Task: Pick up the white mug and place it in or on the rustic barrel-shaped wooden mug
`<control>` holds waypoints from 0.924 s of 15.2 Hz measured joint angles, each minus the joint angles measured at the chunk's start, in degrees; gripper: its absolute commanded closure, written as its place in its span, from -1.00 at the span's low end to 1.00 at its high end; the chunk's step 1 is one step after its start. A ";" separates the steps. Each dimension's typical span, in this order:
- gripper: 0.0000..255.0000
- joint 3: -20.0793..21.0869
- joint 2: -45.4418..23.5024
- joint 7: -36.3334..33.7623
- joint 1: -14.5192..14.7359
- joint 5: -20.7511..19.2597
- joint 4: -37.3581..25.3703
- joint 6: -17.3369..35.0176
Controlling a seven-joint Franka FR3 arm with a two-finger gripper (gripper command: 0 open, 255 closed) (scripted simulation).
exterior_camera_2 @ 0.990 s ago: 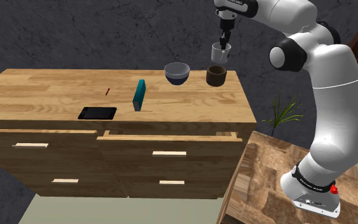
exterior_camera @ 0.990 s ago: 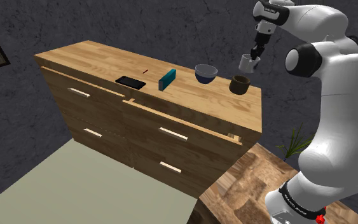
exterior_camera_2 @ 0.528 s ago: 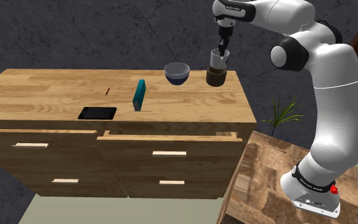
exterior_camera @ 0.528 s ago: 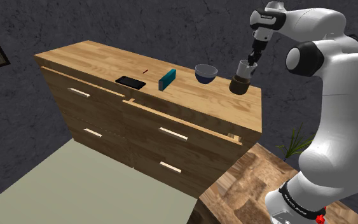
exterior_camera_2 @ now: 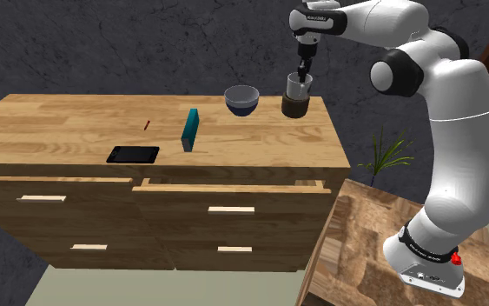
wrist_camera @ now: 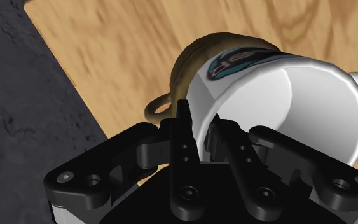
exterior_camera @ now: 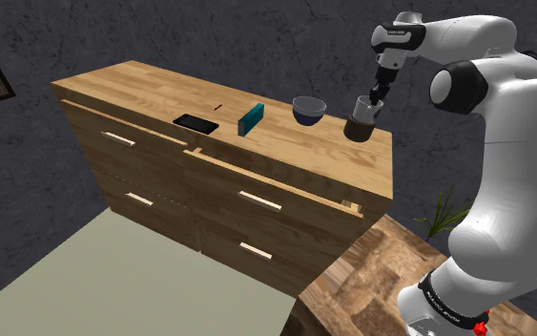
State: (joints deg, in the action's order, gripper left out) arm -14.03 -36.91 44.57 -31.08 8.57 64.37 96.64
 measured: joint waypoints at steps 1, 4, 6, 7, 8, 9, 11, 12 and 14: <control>1.00 0.00 -0.01 0.00 0.00 0.00 -0.01 0.02; -1.00 0.00 -0.02 0.00 0.00 0.01 -0.01 0.03; -1.00 0.00 -0.03 -0.01 0.00 0.00 0.00 0.04; -1.00 0.00 -0.03 -0.01 0.01 0.00 0.00 0.04; -1.00 0.00 -0.04 -0.01 0.01 0.00 0.00 0.04; -1.00 0.00 -0.04 -0.01 0.01 0.00 0.01 0.04; -1.00 -0.01 -0.06 -0.03 -0.11 -0.01 -0.96 -0.89; -1.00 0.00 -0.16 -0.19 -0.18 -0.01 -2.45 -2.23; -1.00 0.14 -2.28 -0.43 -1.04 0.26 -9.19 -6.73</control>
State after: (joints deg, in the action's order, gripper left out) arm -13.89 -39.20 44.14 -32.12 8.83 55.17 89.91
